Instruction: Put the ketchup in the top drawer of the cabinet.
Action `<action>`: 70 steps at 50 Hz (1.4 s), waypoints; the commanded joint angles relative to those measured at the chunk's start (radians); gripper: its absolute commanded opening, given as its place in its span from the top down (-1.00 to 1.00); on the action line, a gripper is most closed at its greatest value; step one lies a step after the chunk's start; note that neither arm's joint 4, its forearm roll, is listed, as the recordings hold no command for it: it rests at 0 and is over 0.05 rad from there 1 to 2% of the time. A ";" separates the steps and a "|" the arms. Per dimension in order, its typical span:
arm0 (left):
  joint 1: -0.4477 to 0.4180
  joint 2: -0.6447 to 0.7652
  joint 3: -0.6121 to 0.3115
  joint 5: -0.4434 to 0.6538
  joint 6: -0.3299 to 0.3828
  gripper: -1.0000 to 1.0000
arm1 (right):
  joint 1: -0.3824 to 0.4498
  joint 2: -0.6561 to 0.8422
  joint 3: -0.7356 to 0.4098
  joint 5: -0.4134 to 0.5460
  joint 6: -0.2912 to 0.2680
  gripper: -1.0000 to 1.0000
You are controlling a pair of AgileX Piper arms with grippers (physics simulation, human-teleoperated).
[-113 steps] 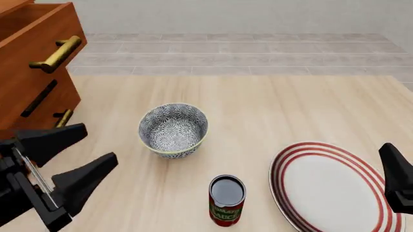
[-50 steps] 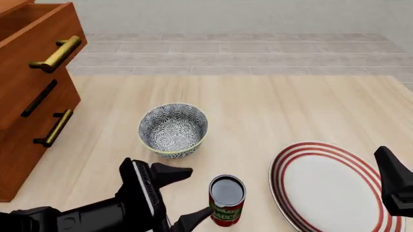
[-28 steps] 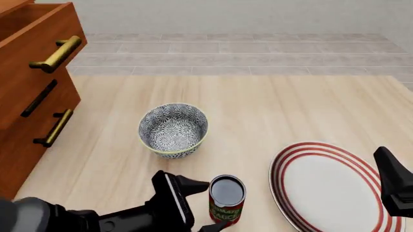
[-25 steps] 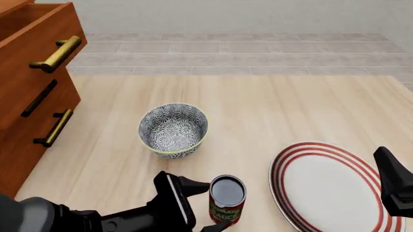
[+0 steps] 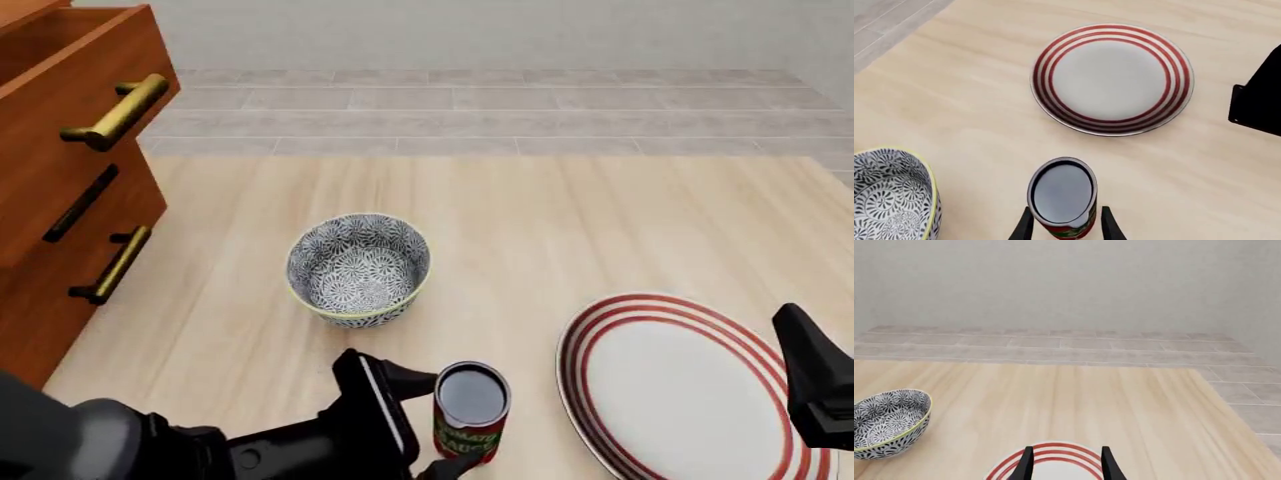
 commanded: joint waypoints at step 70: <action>0.034 -0.618 -0.123 0.603 0.023 1.00 | 0.000 0.000 0.000 0.000 0.000 -1.00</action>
